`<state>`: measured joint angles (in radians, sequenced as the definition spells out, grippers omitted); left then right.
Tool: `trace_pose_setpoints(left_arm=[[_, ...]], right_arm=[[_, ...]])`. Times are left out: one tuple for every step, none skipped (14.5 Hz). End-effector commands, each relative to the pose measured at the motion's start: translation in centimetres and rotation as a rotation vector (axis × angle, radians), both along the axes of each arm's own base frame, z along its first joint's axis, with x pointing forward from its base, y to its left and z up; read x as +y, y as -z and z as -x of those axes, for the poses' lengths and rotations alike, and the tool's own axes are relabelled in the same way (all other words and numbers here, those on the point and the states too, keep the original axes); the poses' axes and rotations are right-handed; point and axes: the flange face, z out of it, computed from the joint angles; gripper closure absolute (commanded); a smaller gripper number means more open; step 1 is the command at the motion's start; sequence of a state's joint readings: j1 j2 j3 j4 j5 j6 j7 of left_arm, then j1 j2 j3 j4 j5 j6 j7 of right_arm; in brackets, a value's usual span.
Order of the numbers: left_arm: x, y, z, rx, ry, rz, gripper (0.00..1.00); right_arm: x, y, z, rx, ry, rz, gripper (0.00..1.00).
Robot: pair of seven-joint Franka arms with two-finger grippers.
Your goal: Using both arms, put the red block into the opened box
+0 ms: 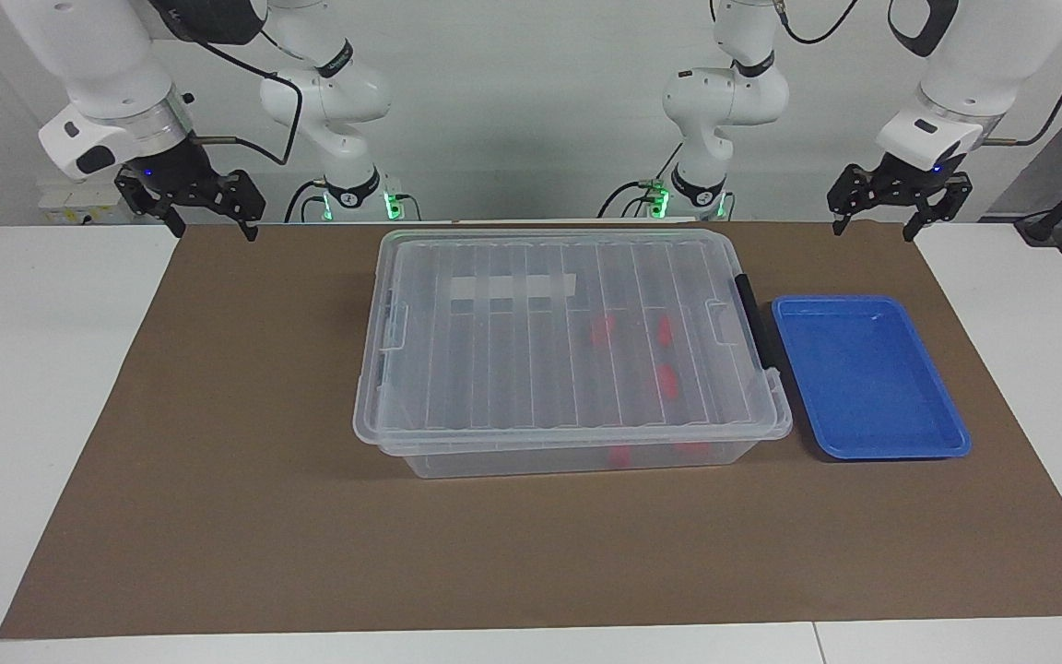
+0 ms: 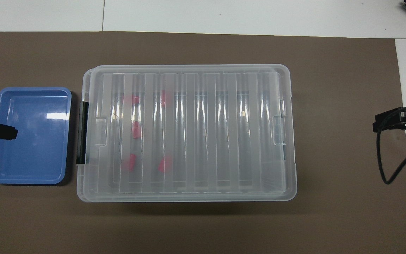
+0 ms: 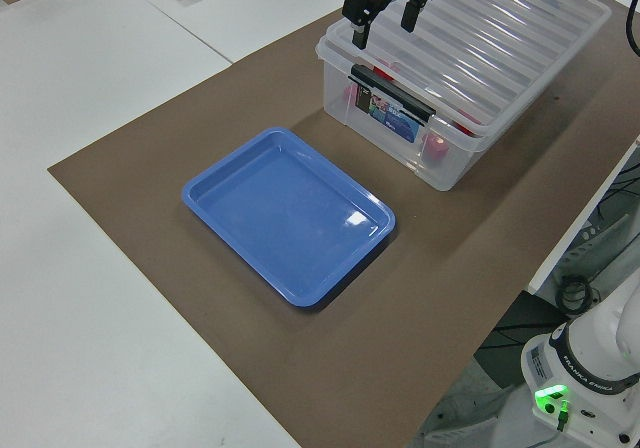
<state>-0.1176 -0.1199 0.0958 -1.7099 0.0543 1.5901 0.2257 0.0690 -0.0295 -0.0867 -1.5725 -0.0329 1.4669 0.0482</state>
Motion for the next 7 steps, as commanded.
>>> trace_pose_setpoints(left_arm=[[0.15,0.17,0.43,0.002,-0.011,-0.009,0.0],[0.23,0.17,0.43,0.002,-0.012,-0.009,0.0],[0.15,0.17,0.43,0.002,-0.011,-0.009,0.0],[0.15,0.16,0.41,0.001,-0.009,-0.009,0.0],[0.15,0.17,0.43,0.002,-0.011,-0.009,0.0],[0.15,0.16,0.41,0.001,-0.009,-0.009,0.0],[0.15,0.17,0.43,0.002,-0.011,-0.009,0.0]], right_arm=[[0.13,-0.08,-0.25,-0.008,-0.018,0.0,0.0],[0.21,-0.05,-0.2,-0.004,-0.018,0.0,0.0],[0.45,-0.12,-0.14,-0.004,-0.018,0.0,0.0],[0.56,-0.06,-0.15,-0.004,-0.018,-0.001,0.0],[0.61,-0.13,-0.16,-0.005,-0.019,-0.005,0.0],[0.62,-0.14,-0.11,-0.005,-0.019,-0.007,0.0],[0.62,-0.13,-0.09,-0.004,-0.02,-0.007,0.0]])
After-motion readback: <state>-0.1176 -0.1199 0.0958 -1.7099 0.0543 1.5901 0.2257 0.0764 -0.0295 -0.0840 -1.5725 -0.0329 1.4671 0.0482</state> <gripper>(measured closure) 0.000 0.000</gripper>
